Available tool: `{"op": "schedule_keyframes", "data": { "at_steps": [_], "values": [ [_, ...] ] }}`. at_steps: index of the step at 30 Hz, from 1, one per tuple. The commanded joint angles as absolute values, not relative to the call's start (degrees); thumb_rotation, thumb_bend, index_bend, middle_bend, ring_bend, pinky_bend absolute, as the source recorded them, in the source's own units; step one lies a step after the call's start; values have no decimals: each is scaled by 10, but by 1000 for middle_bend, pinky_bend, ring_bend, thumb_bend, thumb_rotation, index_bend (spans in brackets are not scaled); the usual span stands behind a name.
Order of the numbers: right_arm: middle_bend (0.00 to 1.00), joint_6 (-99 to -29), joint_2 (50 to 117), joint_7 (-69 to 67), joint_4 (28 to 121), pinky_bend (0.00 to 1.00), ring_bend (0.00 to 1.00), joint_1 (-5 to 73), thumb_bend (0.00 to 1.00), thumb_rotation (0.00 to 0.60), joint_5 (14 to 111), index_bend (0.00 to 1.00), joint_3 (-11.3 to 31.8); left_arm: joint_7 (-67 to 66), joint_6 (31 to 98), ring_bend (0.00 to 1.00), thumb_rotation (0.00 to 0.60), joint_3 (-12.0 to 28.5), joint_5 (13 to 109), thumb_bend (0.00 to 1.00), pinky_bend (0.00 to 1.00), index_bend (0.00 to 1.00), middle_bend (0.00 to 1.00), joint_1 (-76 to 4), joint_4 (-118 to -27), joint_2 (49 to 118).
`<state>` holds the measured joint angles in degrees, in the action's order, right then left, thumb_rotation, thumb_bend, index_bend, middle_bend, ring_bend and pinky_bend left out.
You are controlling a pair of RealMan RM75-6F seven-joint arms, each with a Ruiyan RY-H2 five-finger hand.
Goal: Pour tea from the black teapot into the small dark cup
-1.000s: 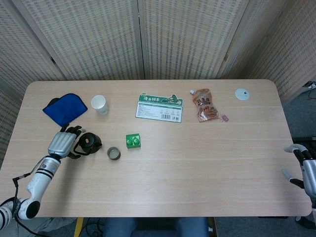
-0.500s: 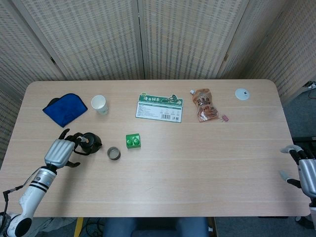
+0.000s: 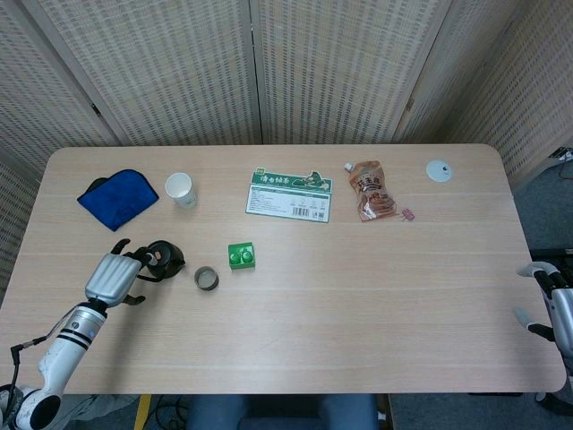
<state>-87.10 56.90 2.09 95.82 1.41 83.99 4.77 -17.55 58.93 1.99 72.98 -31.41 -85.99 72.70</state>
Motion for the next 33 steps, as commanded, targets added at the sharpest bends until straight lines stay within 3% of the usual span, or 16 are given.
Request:
{"op": "schedule_keyframes", "data": {
  "at_steps": [1,4,33],
  "values": [
    [298,-872,569,20,958,322,255,14,132,600,841,344,48,-176,588,304,600,20,729,36,59,366,258,-313,-860,728],
    [298,-874,569,19,957,315,255,13,132,600,841,344,48,-174,589,299,600,21,729,36,0,374,291,-313,-862,729],
    [298,-882,558,12,959,300,255,7,124,600,832,344,54,-170,577,359,600,22,739,36,0,412,370,-315,-837,762]
  ]
}}
